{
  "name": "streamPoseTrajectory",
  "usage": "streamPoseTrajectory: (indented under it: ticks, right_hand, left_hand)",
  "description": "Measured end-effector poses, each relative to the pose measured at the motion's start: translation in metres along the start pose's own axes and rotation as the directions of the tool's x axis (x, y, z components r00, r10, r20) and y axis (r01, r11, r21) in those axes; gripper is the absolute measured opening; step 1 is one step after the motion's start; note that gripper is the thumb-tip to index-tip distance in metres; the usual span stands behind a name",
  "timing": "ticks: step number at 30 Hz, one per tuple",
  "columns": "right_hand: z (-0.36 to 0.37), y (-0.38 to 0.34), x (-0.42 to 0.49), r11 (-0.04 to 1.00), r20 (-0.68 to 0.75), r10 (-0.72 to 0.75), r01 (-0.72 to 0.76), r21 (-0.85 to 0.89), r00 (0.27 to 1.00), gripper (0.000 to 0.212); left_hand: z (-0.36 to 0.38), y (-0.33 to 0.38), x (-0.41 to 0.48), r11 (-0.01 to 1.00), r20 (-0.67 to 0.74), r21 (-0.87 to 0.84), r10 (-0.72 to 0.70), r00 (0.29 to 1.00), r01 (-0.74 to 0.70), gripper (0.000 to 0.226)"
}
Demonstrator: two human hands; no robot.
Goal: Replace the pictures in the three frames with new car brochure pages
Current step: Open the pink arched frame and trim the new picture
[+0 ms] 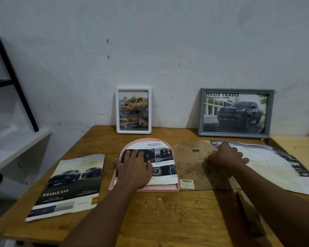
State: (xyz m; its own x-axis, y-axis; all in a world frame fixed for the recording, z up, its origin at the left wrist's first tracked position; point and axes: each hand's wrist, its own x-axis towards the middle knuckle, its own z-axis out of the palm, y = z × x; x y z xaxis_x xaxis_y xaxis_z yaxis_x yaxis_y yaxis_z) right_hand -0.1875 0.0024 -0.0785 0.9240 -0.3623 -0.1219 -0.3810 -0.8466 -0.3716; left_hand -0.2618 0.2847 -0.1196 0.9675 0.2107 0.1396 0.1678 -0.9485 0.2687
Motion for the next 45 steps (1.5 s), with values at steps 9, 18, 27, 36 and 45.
streamPoseTrajectory:
  ticks: [9, 18, 27, 36, 45]
  right_hand:
    - [-0.013, -0.007, 0.019, 0.95, -0.065, -0.095, 0.11, 0.293, 0.993, 0.067]
    - [-0.055, -0.022, 0.029, 0.863, -0.092, -0.118, 0.148, 0.484, 0.989, 0.036]
    - [0.012, -0.068, -0.027, 0.87, 0.032, -0.164, 0.129, 0.475, 0.986, 0.038]
    - [0.061, -0.104, -0.075, 0.916, 0.006, -0.342, 0.332, 0.225, 0.94, 0.042]
    - [0.073, -0.096, -0.095, 0.859, -0.036, -0.513, 0.512, -0.023, 0.858, 0.045]
  left_hand:
    - [-0.002, 0.002, 0.001, 1.0, 0.009, 0.008, -0.014, 1.0, 0.014, 0.053]
    - [-0.025, -0.004, 0.006, 0.93, 0.114, -0.343, -0.094, 0.989, 0.129, 0.058]
    - [-0.034, -0.01, 0.01, 0.875, 0.06, -0.467, -0.109, 0.992, 0.125, 0.033]
    - [-0.026, -0.02, -0.005, 0.895, -0.061, -0.439, -0.118, 0.991, 0.08, 0.042]
    - [-0.022, -0.036, -0.002, 0.931, -0.076, -0.365, -0.022, 0.997, -0.007, 0.046]
